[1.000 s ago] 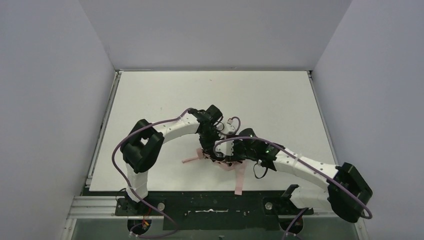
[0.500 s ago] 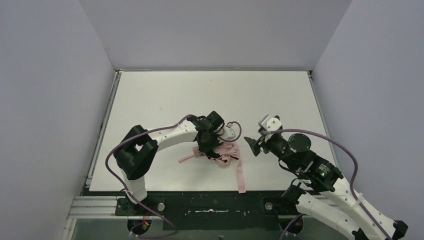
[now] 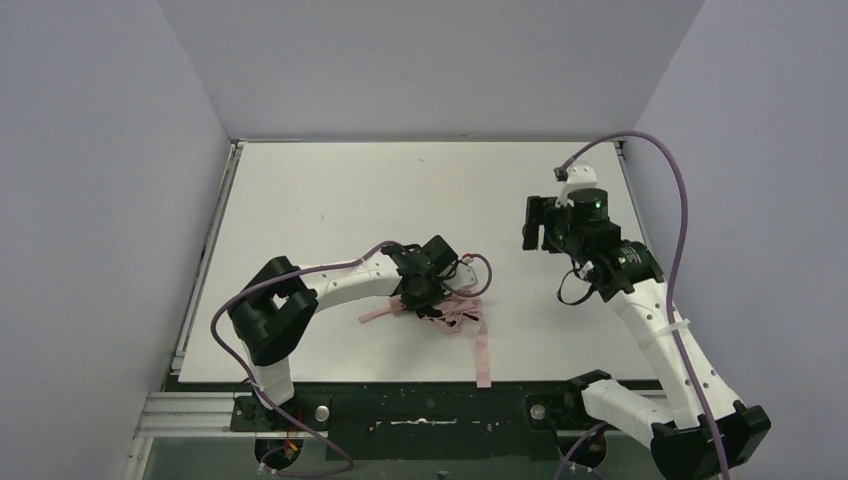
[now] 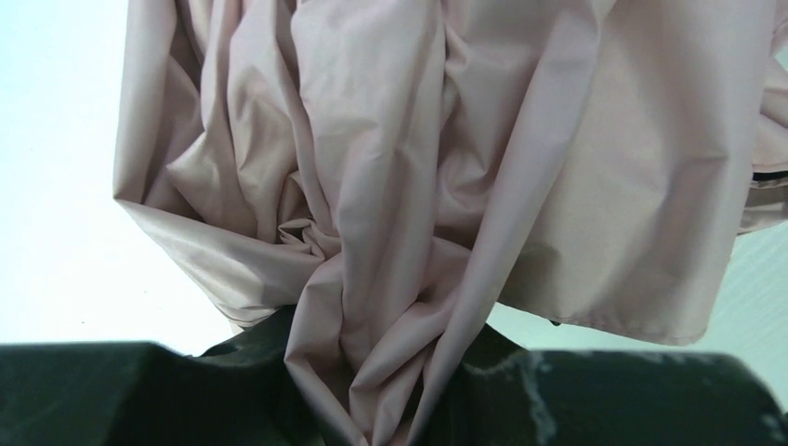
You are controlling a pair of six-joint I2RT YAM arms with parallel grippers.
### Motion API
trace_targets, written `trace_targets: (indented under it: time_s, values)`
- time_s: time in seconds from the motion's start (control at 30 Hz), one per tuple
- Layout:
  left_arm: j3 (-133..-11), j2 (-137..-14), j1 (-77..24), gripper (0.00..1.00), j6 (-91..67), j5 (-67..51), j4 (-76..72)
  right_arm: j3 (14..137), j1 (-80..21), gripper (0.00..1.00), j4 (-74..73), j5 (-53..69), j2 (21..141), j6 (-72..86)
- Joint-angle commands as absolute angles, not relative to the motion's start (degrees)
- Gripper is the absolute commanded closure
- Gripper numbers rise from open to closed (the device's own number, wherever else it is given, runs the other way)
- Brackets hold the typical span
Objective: Put away the umbrella
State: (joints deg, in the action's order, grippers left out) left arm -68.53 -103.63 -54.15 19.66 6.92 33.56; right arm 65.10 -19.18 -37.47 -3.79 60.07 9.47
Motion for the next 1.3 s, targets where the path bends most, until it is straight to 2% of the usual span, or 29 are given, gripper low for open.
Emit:
trace_targets:
  time_s: [0.0, 0.13, 0.27, 0.43, 0.6, 0.73, 0.93, 1.0, 1.07, 1.13, 1.27]
  values:
    - [-72.65, -103.80, -52.09, 1.00, 18.37, 3.10, 36.22, 54.97, -18.88, 0.24, -42.57, 6.04, 51.92, 26.38]
    - [-73.61, -104.30, -51.30, 1.00, 18.41, 2.05, 37.20, 38.34, -20.89, 0.26, -32.82, 13.88, 44.66, 34.39]
    - [-74.07, -104.75, -50.81, 1.00, 18.36, 0.93, 37.49, 29.18, -28.43, 0.25, -23.91, 10.69, 42.56, 37.50]
    - [-75.10, -105.80, -50.65, 1.00, 18.70, 0.27, 38.37, 22.55, -38.10, 0.24, -7.64, 3.96, 48.04, 39.09]
    - [-75.72, -106.59, -50.65, 1.00, 18.68, 0.00, 38.90, 20.90, -40.20, 0.28, 2.12, 1.04, 56.30, 38.04]
    - [-75.64, -106.61, -50.53, 1.00, 18.66, 0.00, 38.98, 21.15, -40.53, 0.39, 2.49, -2.89, 60.94, 37.47]
    - [-75.69, -106.48, -50.09, 1.00, 18.30, 0.00, 39.12, 20.67, -41.66, 0.58, 0.92, -5.91, 61.57, 37.17]
    - [-75.97, -106.72, -49.86, 1.00, 18.13, 0.00, 39.35, 20.38, -42.15, 0.69, 0.23, -5.86, 60.87, 37.02]
    - [-76.51, -107.03, -49.72, 1.00, 17.77, 0.00, 39.78, 20.29, -42.39, 0.87, -0.70, -4.72, 60.43, 36.78]
    - [-76.62, -107.20, -49.57, 1.00, 17.48, 0.00, 39.82, 20.76, -43.00, 1.00, -3.80, -3.39, 59.76, 36.66]
    - [-78.07, -108.26, -48.41, 1.00, 16.28, 0.00, 40.75, 23.22, -46.10, 1.00, -13.70, -2.86, 55.58, 37.74]
